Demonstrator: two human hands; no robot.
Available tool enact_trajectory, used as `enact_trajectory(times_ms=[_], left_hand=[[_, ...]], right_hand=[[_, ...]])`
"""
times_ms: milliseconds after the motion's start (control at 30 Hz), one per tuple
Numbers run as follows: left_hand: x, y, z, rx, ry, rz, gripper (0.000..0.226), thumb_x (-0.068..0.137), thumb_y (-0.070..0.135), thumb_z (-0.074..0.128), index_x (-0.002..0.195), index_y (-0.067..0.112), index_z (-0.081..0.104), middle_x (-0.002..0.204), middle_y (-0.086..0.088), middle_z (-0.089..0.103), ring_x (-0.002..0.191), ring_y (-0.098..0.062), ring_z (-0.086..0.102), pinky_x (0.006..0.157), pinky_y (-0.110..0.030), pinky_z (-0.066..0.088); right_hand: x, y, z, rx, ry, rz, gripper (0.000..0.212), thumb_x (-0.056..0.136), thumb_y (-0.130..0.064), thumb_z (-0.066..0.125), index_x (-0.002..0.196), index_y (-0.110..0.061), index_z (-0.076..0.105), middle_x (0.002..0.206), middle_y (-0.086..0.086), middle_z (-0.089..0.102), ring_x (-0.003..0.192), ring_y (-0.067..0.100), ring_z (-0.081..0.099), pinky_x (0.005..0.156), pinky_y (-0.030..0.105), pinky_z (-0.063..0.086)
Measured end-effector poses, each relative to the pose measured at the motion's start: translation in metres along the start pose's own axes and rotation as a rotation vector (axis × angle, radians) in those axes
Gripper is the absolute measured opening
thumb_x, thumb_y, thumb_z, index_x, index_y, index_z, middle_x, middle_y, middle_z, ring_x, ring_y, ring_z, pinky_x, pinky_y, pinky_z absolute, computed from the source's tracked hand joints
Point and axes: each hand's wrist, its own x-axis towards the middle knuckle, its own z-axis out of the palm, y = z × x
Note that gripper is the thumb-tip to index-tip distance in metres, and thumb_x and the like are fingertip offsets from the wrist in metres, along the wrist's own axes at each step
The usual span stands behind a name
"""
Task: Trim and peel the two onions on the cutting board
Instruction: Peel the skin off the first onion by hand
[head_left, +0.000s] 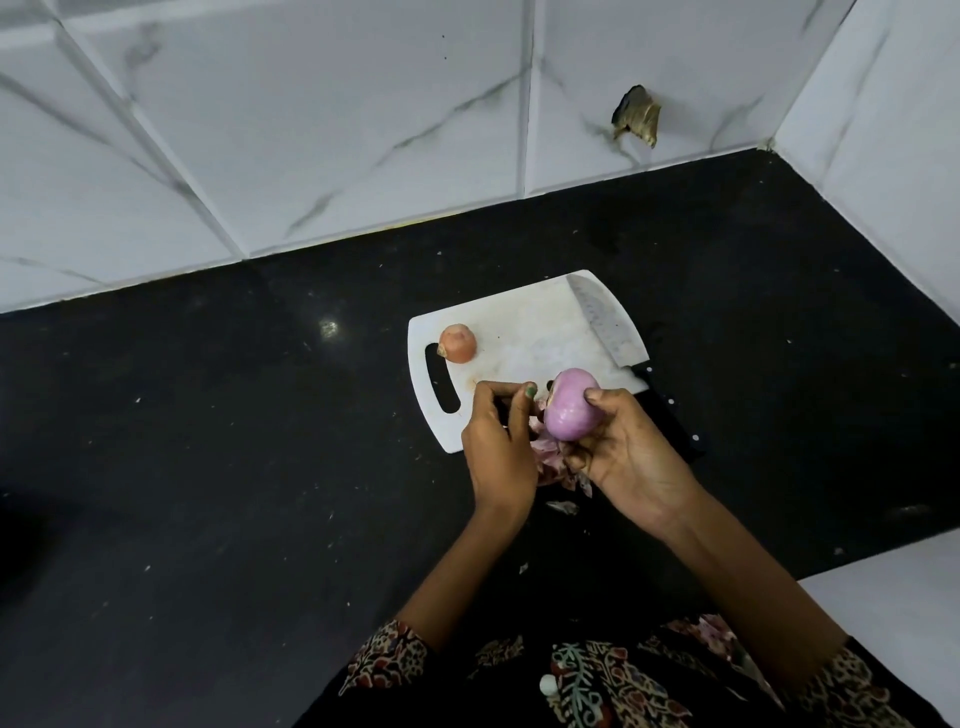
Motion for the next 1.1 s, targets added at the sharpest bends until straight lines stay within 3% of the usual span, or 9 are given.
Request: enact_trajectory(times_ms=[133, 233, 333, 433, 567, 667, 767, 900, 1100], left_hand=[[0.006, -0.008, -0.004, 0.098, -0.082, -0.039, 0.024, 0.093, 0.034, 0.059, 0.082, 0.013, 0.063, 0.07, 0.009, 0.062, 0.063, -0.002, 0.055, 0.062, -0.023, 0.043], [0.009, -0.011, -0.008, 0.124, -0.086, -0.051, 0.012, 0.084, 0.03, 0.071, 0.075, 0.022, 0.069, 0.084, 0.006, 0.065, 0.075, -0.008, 0.059, 0.069, -0.028, 0.047], [0.008, -0.004, -0.014, -0.026, -0.105, -0.114, 0.008, 0.08, 0.02, 0.077, 0.076, 0.016, 0.071, 0.073, 0.008, 0.07, 0.066, -0.005, 0.062, 0.062, -0.021, 0.048], [0.006, 0.007, -0.016, -0.06, -0.162, -0.177, 0.033, 0.092, 0.029, 0.061, 0.069, 0.008, 0.07, 0.053, 0.007, 0.065, 0.05, 0.0, 0.058, 0.055, -0.014, 0.042], [0.004, 0.021, -0.017, -0.193, -0.324, -0.289, 0.022, 0.092, 0.029, 0.06, 0.098, 0.01, 0.071, 0.085, 0.0, 0.072, 0.071, -0.009, 0.068, 0.068, -0.025, 0.055], [0.001, 0.03, -0.014, -0.218, -0.454, -0.384, 0.016, 0.083, 0.027, 0.073, 0.099, 0.023, 0.069, 0.095, 0.006, 0.07, 0.084, -0.014, 0.068, 0.078, -0.042, 0.059], [-0.001, 0.033, -0.012, -0.198, -0.462, -0.377, 0.019, 0.077, 0.021, 0.079, 0.094, 0.024, 0.07, 0.09, 0.007, 0.069, 0.083, -0.016, 0.067, 0.076, -0.043, 0.058], [0.002, 0.029, -0.01, -0.071, -0.439, -0.205, 0.023, 0.08, 0.01, 0.075, 0.101, 0.016, 0.07, 0.092, 0.002, 0.069, 0.079, -0.002, 0.064, 0.072, -0.024, 0.056], [0.002, 0.027, -0.012, -0.187, -0.475, -0.426, 0.028, 0.086, 0.009, 0.065, 0.106, 0.026, 0.073, 0.096, 0.011, 0.071, 0.079, 0.0, 0.065, 0.079, -0.028, 0.055]], right_hand=[[-0.001, -0.004, -0.003, 0.025, 0.011, 0.001, 0.029, 0.09, -0.019, 0.044, 0.11, -0.001, 0.058, 0.092, 0.016, 0.062, 0.062, 0.017, 0.064, 0.047, 0.02, 0.046], [-0.002, -0.009, -0.008, 0.035, 0.006, 0.004, 0.03, 0.085, -0.02, 0.044, 0.104, -0.004, 0.061, 0.089, 0.014, 0.064, 0.062, 0.017, 0.063, 0.058, 0.024, 0.039], [-0.002, -0.013, -0.011, 0.036, -0.016, 0.0, 0.039, 0.073, -0.021, 0.046, 0.105, -0.006, 0.063, 0.092, 0.014, 0.065, 0.07, 0.019, 0.06, 0.059, 0.025, 0.041], [-0.002, -0.015, -0.016, 0.002, -0.051, -0.036, 0.038, 0.076, -0.016, 0.045, 0.11, -0.009, 0.06, 0.095, 0.013, 0.066, 0.077, 0.021, 0.062, 0.055, 0.024, 0.049], [-0.001, -0.015, -0.023, -0.051, -0.142, -0.036, 0.07, 0.051, -0.017, 0.062, 0.12, -0.01, 0.057, 0.104, 0.013, 0.066, 0.086, 0.025, 0.065, 0.07, 0.032, 0.052], [0.002, -0.013, -0.022, -0.026, -0.2, -0.012, 0.084, 0.044, -0.023, 0.075, 0.124, -0.008, 0.057, 0.117, 0.02, 0.063, 0.096, 0.031, 0.063, 0.078, 0.039, 0.052], [0.002, -0.011, -0.02, -0.007, -0.198, -0.009, 0.074, 0.061, -0.028, 0.065, 0.129, -0.004, 0.051, 0.124, 0.025, 0.058, 0.105, 0.036, 0.058, 0.077, 0.04, 0.055], [0.003, -0.008, -0.018, 0.015, -0.133, 0.012, 0.062, 0.078, -0.023, 0.043, 0.135, 0.001, 0.043, 0.13, 0.029, 0.052, 0.11, 0.037, 0.052, 0.079, 0.041, 0.051], [0.004, -0.007, -0.018, 0.122, -0.097, 0.019, 0.05, 0.077, -0.026, 0.047, 0.121, -0.005, 0.056, 0.105, 0.016, 0.067, 0.087, 0.023, 0.067, 0.077, 0.035, 0.054]])
